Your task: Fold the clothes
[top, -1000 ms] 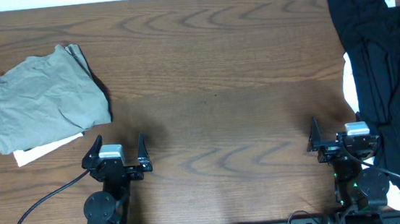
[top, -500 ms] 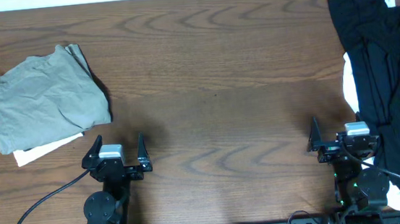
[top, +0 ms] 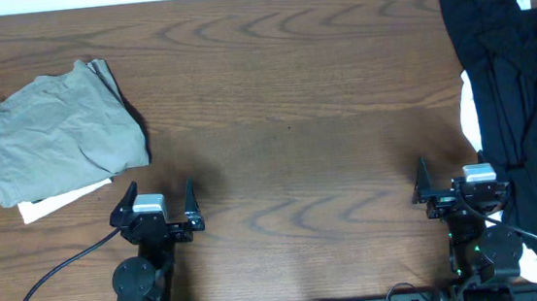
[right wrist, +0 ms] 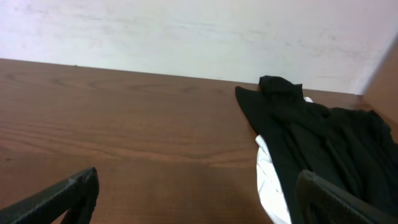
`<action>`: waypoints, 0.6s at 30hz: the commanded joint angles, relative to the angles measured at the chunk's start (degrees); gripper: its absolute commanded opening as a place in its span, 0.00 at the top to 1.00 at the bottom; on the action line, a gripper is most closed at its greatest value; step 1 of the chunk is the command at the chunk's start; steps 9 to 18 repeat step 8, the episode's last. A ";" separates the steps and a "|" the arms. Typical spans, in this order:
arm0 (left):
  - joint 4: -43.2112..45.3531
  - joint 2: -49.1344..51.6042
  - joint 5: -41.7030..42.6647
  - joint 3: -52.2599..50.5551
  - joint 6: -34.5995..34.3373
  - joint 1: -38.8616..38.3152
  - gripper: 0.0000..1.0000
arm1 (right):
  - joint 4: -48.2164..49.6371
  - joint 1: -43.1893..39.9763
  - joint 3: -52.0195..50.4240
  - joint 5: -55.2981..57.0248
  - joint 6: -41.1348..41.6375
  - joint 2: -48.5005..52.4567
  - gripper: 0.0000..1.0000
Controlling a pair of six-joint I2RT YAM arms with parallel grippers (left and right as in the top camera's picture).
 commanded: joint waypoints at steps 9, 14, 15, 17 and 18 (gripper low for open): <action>-1.46 -0.31 -1.53 -1.53 1.16 -0.24 0.02 | 0.04 -0.39 -0.35 -0.37 -0.72 -0.39 0.01; -1.46 -0.31 -1.53 -1.53 1.16 -0.24 0.02 | 0.04 -0.39 -0.35 -0.37 -0.72 -0.39 0.01; -1.46 -0.31 -1.53 -1.53 1.16 -0.24 0.02 | 0.04 -0.39 -0.35 -0.37 -0.72 -0.39 0.01; -1.46 -0.31 -1.53 -1.53 1.16 -0.24 0.02 | 0.04 -0.39 -0.35 -0.37 -0.72 -0.39 0.01; -1.46 -0.31 -1.53 -1.53 1.16 -0.24 0.02 | 0.04 -0.39 -0.35 -0.37 -0.72 -0.39 0.01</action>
